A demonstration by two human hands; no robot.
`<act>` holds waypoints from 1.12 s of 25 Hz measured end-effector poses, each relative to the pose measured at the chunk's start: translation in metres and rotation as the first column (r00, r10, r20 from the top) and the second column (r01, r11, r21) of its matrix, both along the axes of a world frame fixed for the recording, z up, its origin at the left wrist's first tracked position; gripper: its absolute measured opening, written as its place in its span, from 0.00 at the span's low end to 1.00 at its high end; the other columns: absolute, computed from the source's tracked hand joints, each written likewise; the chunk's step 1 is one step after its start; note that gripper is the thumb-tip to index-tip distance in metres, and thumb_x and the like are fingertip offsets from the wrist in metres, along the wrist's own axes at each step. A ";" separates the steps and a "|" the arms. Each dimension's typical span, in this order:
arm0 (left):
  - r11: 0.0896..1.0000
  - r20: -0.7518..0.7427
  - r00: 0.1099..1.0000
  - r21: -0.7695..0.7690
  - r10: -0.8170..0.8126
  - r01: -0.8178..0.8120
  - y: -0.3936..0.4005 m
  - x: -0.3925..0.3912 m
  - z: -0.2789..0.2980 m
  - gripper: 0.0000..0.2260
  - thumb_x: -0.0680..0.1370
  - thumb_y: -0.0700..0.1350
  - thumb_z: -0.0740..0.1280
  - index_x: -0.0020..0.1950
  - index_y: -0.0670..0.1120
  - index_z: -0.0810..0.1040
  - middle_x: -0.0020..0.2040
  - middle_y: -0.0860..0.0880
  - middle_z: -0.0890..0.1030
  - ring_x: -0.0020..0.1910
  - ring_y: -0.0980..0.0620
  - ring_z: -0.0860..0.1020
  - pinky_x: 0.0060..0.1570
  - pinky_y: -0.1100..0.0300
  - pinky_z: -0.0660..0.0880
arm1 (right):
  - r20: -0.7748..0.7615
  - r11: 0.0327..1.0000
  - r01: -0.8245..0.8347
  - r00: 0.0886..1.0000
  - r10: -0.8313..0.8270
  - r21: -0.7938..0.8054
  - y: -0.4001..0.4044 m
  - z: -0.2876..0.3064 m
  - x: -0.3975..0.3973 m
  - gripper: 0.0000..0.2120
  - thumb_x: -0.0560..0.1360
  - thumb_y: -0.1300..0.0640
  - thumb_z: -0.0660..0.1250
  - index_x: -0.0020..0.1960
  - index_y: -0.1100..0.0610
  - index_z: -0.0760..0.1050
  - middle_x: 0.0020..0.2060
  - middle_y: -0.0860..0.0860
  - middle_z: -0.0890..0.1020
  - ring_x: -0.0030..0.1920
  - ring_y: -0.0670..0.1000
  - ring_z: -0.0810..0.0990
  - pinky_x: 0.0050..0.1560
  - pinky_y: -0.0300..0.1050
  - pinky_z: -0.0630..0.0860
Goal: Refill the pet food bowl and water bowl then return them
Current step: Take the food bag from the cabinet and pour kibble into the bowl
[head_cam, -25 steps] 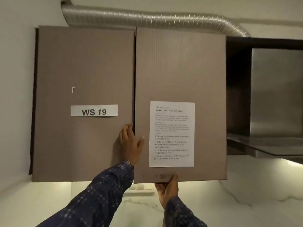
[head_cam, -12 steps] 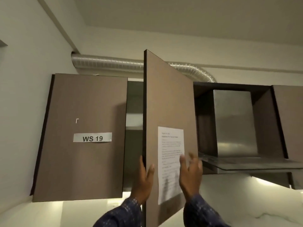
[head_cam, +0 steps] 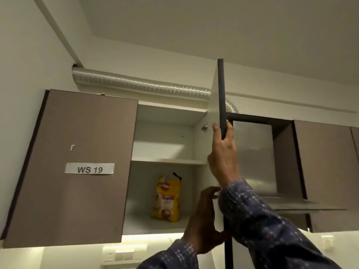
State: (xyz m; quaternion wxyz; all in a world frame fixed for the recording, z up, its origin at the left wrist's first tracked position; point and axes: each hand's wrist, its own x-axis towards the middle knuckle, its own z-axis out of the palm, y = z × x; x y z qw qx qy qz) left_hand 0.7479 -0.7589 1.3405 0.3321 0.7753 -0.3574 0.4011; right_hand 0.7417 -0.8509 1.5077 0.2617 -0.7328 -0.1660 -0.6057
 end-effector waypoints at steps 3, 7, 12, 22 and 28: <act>0.996 -0.022 1.000 0.086 -0.010 0.012 -0.016 0.021 0.012 0.38 0.77 0.65 0.71 0.81 0.59 0.55 0.78 0.60 0.62 0.73 0.60 0.69 0.70 0.53 0.75 | -0.018 0.998 0.000 1.000 0.001 0.067 -0.047 -0.001 -0.001 0.37 0.78 0.74 0.63 0.82 0.53 0.62 0.83 0.58 0.56 0.63 0.56 0.77 0.63 0.46 0.80; 0.953 0.077 0.978 0.221 0.195 -0.207 -0.026 0.066 0.019 0.33 0.80 0.57 0.68 0.82 0.59 0.56 0.81 0.57 0.62 0.77 0.53 0.68 0.74 0.47 0.73 | -0.025 0.998 0.056 0.998 -0.056 0.035 -0.107 -0.002 0.014 0.27 0.82 0.70 0.63 0.78 0.54 0.69 0.83 0.61 0.58 0.65 0.63 0.79 0.58 0.47 0.77; 0.875 0.096 0.890 0.162 0.447 -0.457 0.042 0.128 0.011 0.28 0.79 0.48 0.69 0.78 0.52 0.66 0.75 0.52 0.71 0.71 0.51 0.74 0.69 0.53 0.75 | -0.018 0.991 0.132 0.991 -0.132 -0.012 -0.143 -0.011 0.037 0.19 0.81 0.67 0.67 0.71 0.59 0.75 0.78 0.65 0.64 0.66 0.73 0.77 0.65 0.63 0.77; 0.716 -0.354 0.652 0.077 0.670 -0.694 0.215 0.267 -0.059 0.24 0.81 0.55 0.68 0.74 0.47 0.69 0.70 0.45 0.73 0.68 0.43 0.75 0.62 0.50 0.78 | 0.197 0.987 0.103 0.972 -0.126 0.123 0.014 -0.082 0.067 0.15 0.78 0.56 0.68 0.65 0.52 0.77 0.72 0.61 0.70 0.71 0.66 0.70 0.66 0.52 0.66; 0.665 -0.615 0.736 -0.428 0.282 -0.612 0.273 0.353 -0.036 0.24 0.83 0.60 0.63 0.68 0.42 0.73 0.64 0.45 0.80 0.63 0.41 0.79 0.61 0.51 0.77 | -0.440 0.969 -0.247 0.869 0.224 0.004 0.148 -0.139 0.264 0.24 0.80 0.40 0.69 0.69 0.53 0.75 0.68 0.55 0.74 0.68 0.57 0.74 0.61 0.48 0.73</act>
